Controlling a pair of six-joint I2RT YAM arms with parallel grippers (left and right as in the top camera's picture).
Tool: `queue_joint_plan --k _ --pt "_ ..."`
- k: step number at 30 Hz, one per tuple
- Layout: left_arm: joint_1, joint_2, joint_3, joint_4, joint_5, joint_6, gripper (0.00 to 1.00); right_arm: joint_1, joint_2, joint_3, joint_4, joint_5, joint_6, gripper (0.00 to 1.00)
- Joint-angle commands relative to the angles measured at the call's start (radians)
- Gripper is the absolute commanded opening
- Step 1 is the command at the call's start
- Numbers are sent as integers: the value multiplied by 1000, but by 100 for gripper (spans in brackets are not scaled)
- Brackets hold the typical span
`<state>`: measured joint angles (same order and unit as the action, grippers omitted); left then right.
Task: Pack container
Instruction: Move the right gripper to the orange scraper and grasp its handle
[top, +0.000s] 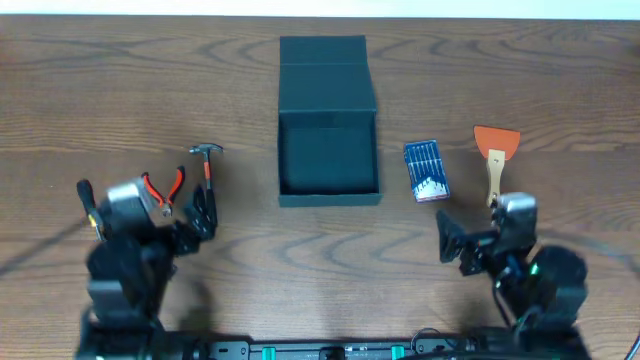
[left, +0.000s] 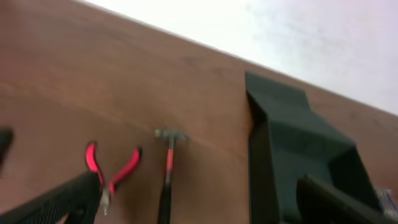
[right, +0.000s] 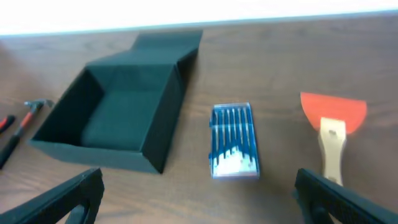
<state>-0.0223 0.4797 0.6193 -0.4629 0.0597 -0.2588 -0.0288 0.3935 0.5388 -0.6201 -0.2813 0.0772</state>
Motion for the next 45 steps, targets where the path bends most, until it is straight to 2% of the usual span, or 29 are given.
queue_joint_plan --k 1,5,10,14,19,26,28,31,33,38,41,45 --pt "5 205 199 -75 -16 121 98 -7 212 183 -89 31 -48 99" --pt "11 426 383 -162 -16 211 98 -7 453 405 -216 18 -108 99" --pt "60 644 514 -216 10 218 98 -8 628 577 -373 -41 -90 99" --pt "107 745 539 -222 64 218 98 -45 743 644 -433 -38 -80 99" --pt "146 795 539 -225 62 218 98 -183 927 721 -476 -14 -56 99" --pt "163 802 538 -218 60 218 98 -325 1123 750 -393 16 -89 99" --pt "163 802 537 -218 60 218 98 -340 1167 749 -365 16 -132 91" --pt "163 802 537 -218 60 218 98 -343 1228 749 -306 18 -174 91" --pt "163 802 537 -218 60 218 99 -343 1268 749 -255 51 -177 99" --pt "163 801 537 -218 60 218 98 -343 1374 749 -107 102 -175 99" --pt "163 802 537 -218 60 218 98 -333 1430 749 -78 59 -175 95" --pt "163 802 537 -218 60 218 98 -317 1509 749 -63 60 -175 93"
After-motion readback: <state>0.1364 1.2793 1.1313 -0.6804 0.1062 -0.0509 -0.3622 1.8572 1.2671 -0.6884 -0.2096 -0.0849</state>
